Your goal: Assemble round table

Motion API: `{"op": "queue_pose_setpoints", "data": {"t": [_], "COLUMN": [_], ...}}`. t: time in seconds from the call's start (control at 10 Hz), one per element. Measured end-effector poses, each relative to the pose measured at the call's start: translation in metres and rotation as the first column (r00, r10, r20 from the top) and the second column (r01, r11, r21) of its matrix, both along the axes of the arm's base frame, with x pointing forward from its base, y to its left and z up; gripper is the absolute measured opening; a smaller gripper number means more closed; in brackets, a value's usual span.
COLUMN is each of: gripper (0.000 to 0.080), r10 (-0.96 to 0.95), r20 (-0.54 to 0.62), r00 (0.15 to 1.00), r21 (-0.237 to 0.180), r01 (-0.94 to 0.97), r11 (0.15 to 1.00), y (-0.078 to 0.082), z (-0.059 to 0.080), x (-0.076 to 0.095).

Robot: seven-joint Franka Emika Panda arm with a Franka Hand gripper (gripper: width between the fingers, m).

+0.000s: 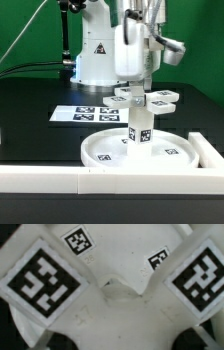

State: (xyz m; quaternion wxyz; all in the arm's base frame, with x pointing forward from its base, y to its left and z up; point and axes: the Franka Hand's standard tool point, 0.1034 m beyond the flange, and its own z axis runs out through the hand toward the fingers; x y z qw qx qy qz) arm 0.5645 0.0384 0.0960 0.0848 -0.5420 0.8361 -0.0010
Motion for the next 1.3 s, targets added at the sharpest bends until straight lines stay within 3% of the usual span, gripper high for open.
{"op": "queue_pose_setpoints", "data": {"t": [0.5, 0.6, 0.8, 0.9, 1.3], "gripper": [0.0445, 0.0615, 0.0644, 0.0648, 0.0649], "r10": [-0.086, -0.065, -0.046, -0.034, -0.018], "r20": [-0.001, 0.009, 0.049, 0.063, 0.055], "r00": [0.996, 0.998, 0.998, 0.997, 0.998], "r21": [0.016, 0.027, 0.067, 0.070, 0.063], "r01": [0.086, 0.065, 0.042, 0.029, 0.014], "r11": [0.996, 0.998, 0.997, 0.997, 0.998], "y": [0.000, 0.001, 0.008, 0.008, 0.009], "z": [0.001, 0.009, 0.045, 0.052, 0.046], "x": [0.000, 0.002, 0.006, 0.007, 0.006]}}
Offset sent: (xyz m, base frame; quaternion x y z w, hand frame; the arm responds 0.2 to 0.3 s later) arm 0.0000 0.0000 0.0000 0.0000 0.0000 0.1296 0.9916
